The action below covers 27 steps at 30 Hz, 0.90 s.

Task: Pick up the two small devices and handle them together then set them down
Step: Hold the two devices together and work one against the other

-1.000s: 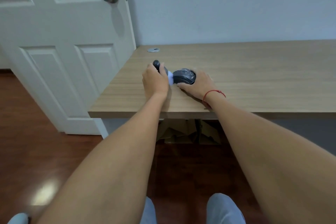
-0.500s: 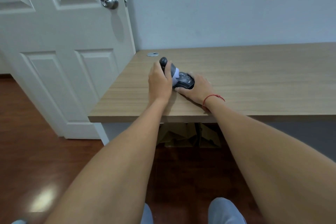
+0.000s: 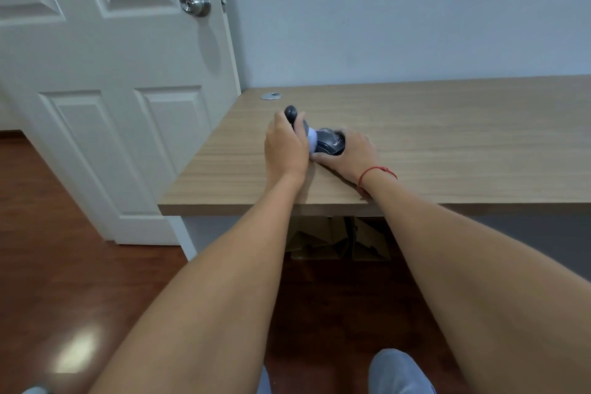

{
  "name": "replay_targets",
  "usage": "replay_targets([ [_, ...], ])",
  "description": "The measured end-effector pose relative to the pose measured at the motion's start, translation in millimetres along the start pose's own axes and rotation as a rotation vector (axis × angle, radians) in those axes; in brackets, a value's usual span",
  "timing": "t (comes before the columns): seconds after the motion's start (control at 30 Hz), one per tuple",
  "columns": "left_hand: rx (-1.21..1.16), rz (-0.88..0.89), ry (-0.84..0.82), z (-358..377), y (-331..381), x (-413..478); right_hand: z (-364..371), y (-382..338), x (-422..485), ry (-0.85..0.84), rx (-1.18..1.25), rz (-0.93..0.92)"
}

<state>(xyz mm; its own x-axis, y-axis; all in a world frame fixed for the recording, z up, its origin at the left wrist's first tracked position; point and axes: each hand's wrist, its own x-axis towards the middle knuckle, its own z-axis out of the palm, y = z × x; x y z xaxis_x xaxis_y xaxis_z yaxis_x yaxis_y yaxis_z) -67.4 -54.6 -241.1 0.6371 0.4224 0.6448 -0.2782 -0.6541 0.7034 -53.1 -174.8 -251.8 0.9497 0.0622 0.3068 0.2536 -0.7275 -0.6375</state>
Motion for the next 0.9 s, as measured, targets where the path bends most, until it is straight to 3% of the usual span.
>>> replay_targets([
  [0.13, -0.114, 0.117, -0.053, -1, 7, -2, -2, -3, -1, -0.008, 0.006, -0.049],
  [0.2, -0.051, 0.035, -0.059, 0, 3, -1, -3, -3, -1, 0.001, 0.008, -0.071],
  [0.3, 0.098, -0.225, -0.004, -3, -8, 8, -5, -2, -4, 0.004, 0.028, -0.084],
  [0.47, -0.103, -0.045, 0.023, -3, 3, 4, -7, -3, -4, -0.017, 0.045, -0.129],
  [0.63, 0.095, -0.272, -0.010, -1, -11, 11, -8, 0, -5, -0.003, 0.073, -0.114],
  [0.8, -0.132, 0.099, -0.021, -1, 6, 1, -6, -2, -5, 0.039, 0.064, -0.115],
  [0.9, -0.019, -0.013, -0.032, 2, -2, 2, -6, -1, -5, 0.044, 0.038, -0.125],
])
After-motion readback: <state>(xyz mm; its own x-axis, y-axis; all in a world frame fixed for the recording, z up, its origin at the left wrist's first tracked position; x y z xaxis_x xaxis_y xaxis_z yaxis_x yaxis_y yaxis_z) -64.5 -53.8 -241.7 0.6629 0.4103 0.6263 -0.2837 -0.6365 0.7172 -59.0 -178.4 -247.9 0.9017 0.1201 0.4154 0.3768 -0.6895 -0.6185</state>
